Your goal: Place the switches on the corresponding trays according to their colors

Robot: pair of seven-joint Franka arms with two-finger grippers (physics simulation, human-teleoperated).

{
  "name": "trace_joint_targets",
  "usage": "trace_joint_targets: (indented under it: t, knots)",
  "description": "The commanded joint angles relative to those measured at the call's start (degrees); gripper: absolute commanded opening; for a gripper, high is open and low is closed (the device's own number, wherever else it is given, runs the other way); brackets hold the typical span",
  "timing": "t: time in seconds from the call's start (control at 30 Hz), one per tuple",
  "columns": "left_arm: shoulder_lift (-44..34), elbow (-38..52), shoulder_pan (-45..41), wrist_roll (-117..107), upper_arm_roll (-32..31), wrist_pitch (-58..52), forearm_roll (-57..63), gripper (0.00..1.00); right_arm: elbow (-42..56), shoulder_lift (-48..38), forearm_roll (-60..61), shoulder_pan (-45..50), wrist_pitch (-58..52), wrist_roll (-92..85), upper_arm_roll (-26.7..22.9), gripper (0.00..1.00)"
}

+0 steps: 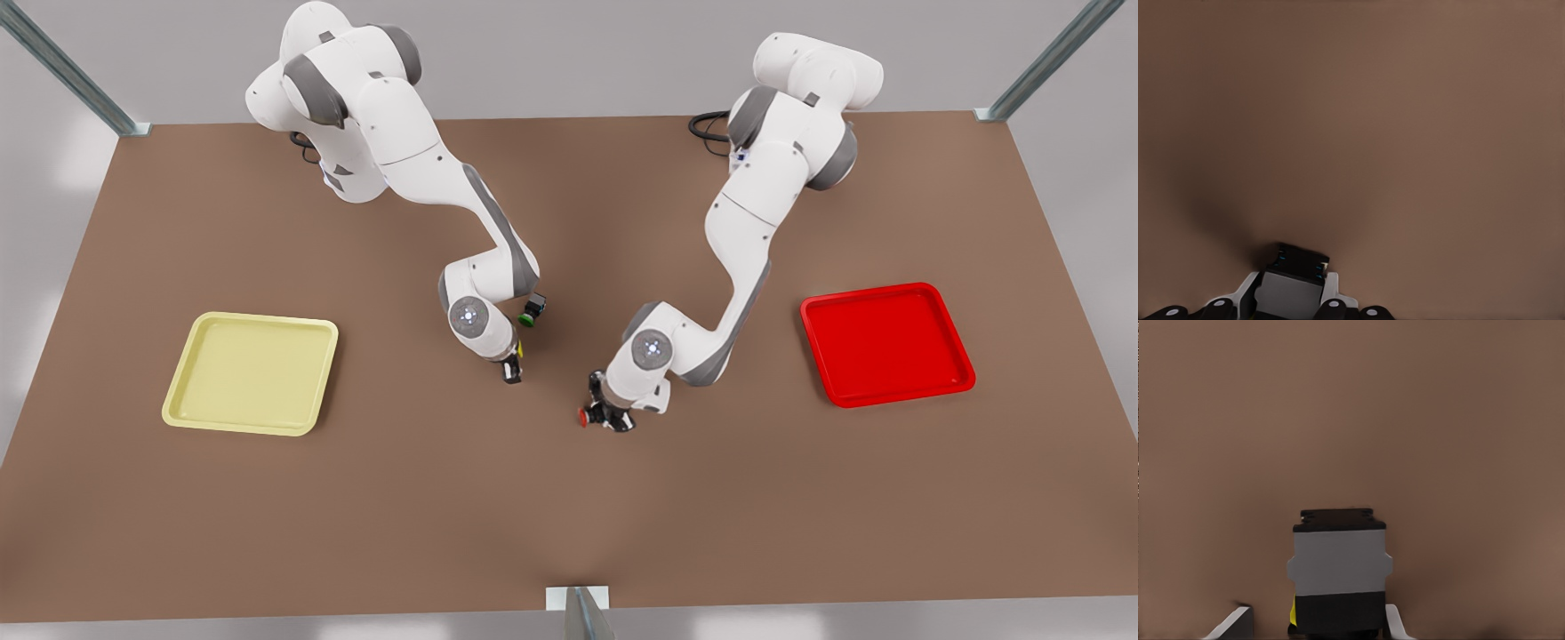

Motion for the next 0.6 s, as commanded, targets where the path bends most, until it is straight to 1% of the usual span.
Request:
trace_joint_targets:
  t: [0.0, 0.1, 0.13, 0.17, 0.2, 0.23, 0.27, 0.3, 0.33, 0.4, 0.43, 0.47, 0.5, 0.53, 0.57]
  knots:
    - [0.0, 0.0, 0.2, -5.9, 0.0, 0.2, 2.4, 0.41, 0.0, -0.2, 0.0, -0.3, -0.1, 2.3, 0.0, 0.65]
    - [-2.5, -0.4, 0.3, -5.8, 0.0, -1.5, 2.3, 0.41, 0.0, -0.3, 0.0, -0.7, -0.2, 2.3, 0.1, 0.63]
    - [-5.1, -1.1, 1.9, -2.7, 0.0, -6.8, 2.1, 0.41, 0.0, -0.3, 0.0, -0.8, -0.2, 2.3, 0.1, 0.6]
    - [-8.5, -4.0, 4.0, -1.5, 0.0, -8.5, 2.2, 0.41, 0.0, -0.3, 0.0, -0.8, -0.3, 1.9, 0.1, 0.59]
    - [-12.1, -8.6, 6.1, 1.1, 0.0, -9.0, 2.5, 0.41, 0.0, -0.3, 0.0, -0.8, -0.2, 1.9, 0.1, 0.56]
    - [-17.6, -16.7, 9.7, 5.0, -0.1, -9.0, 3.6, 0.41, 0.0, -0.3, 0.0, -0.8, -0.2, 1.9, 0.1, 0.54]
    - [-24.0, -26.7, 18.1, 10.0, -5.3, -9.0, 6.9, 0.41, 0.0, -0.3, 0.0, -0.9, -0.2, 1.9, 0.1, 0.5]
    - [-26.7, -31.7, 26.2, 10.0, -13.0, -10.4, 11.9, 0.41, 0.0, -0.3, 0.0, -0.9, -0.3, 1.9, 0.1, 0.46]
    - [-30.2, -36.5, 31.1, 10.7, -16.7, -11.1, 12.7, 0.41, -0.1, -0.3, 0.0, -1.3, -0.3, 1.8, 0.1, 0.41]
    - [-38.1, -45.4, 36.5, 16.2, -17.5, -11.3, 12.7, 0.41, -0.1, -0.3, 0.0, -1.3, -0.3, 1.8, 0.1, 0.39]
    - [-40.4, -48.9, 42.5, 22.4, -18.5, -12.1, 12.7, 0.41, -0.1, -0.4, 0.0, -1.5, -0.9, 1.8, 0.1, 0.39]
    - [-41.9, -52.1, 45.9, 28.4, -18.6, -12.1, 12.8, 0.41, -0.1, -0.4, 0.0, -1.9, -1.5, 1.1, 0.1, 0.39]
    - [-43.1, -54.9, 47.8, 31.8, -18.6, -12.1, 12.8, 0.41, -0.1, -0.7, -0.1, -1.9, -2.4, 0.8, 0.1, 0.39]
    - [-45.9, -58.6, 49.4, 34.7, -18.5, -12.3, 12.7, 0.41, -0.1, -1.3, -0.3, -2.2, -3.0, 0.1, 0.1, 0.39]
    - [-47.5, -58.9, 49.9, 35.8, -18.2, -15.2, 12.8, 0.41, -0.1, -2.4, -0.3, -3.3, -3.7, -1.2, 0.1, 0.39]
